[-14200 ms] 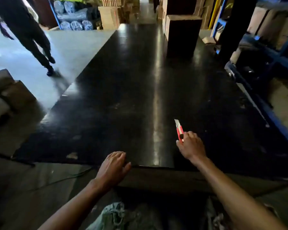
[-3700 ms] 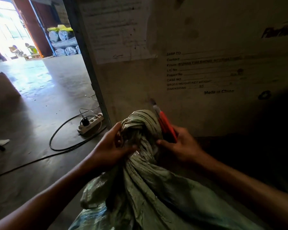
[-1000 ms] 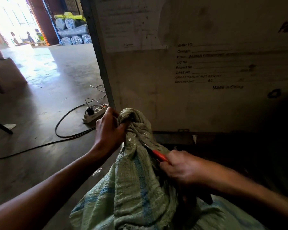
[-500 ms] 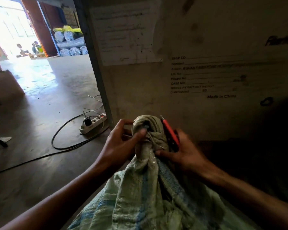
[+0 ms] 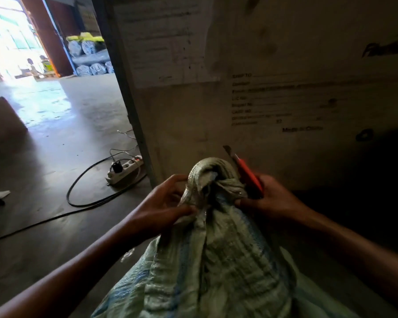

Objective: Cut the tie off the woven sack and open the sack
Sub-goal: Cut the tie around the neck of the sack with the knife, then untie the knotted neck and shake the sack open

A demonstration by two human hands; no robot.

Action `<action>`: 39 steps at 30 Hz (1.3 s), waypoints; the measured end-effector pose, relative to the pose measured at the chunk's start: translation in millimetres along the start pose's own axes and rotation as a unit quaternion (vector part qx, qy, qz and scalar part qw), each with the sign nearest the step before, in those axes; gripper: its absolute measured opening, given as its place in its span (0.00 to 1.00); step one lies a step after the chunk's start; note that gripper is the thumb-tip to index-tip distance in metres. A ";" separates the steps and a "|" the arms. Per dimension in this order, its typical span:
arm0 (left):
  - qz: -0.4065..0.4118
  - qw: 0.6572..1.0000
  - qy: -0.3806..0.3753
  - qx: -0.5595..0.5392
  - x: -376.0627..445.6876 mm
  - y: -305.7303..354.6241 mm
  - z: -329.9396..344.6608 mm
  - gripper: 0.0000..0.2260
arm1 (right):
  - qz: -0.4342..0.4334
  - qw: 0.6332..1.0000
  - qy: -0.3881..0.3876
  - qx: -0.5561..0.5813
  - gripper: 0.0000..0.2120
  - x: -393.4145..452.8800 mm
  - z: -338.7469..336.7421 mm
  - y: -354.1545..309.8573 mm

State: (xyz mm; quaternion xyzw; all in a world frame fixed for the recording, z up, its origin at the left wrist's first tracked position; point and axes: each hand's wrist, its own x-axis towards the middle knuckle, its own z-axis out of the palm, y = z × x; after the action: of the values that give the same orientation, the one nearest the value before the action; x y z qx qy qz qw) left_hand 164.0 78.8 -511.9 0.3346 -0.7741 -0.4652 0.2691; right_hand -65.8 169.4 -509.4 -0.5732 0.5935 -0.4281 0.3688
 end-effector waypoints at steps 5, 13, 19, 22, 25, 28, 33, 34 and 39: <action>0.032 0.980 0.079 0.177 29.4 1.3 49.5 0.18 | 0.058 0.991 0.120 0.007 0.08 -27.4 -18.0 13.6; 0.147 0.951 -0.068 0.262 71.3 18.7 143.8 0.24 | 0.349 0.865 0.164 -0.322 0.21 -150.8 -96.8 168.5; 0.232 0.921 -0.142 0.278 62.0 16.6 185.6 0.24 | 0.465 0.794 0.154 -0.360 0.13 -230.7 -58.0 251.8; 0.253 0.915 -0.141 0.280 60.1 13.9 187.8 0.25 | 0.464 0.788 0.154 -0.374 0.15 -248.0 -34.3 273.9; 0.271 0.913 -0.123 0.279 60.1 13.5 180.0 0.24 | 0.465 0.789 0.136 -0.379 0.21 -247.7 -30.1 277.5; 0.267 0.915 -0.091 0.290 60.7 16.7 167.3 0.22 | 0.429 0.819 0.150 -0.350 0.17 -222.4 -43.3 259.2; 0.273 0.911 -0.031 0.309 62.5 31.4 129.6 0.19 | 0.140 0.960 0.233 -0.064 0.12 -115.5 -33.7 127.2; 0.274 0.909 -0.030 0.313 63.7 33.8 120.9 0.19 | 0.127 0.975 0.181 -0.010 0.12 -97.5 -21.9 104.3; 0.235 0.924 -0.075 0.293 72.6 56.2 41.5 0.26 | 0.069 0.987 0.123 0.083 0.24 -35.8 16.4 52.0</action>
State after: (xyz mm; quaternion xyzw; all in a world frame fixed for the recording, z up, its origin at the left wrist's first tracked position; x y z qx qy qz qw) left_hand 72.9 64.7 -471.2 0.1713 -0.9503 -0.1648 0.2013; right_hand -67.0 202.4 -565.6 -0.4416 0.6346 -0.5166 0.3680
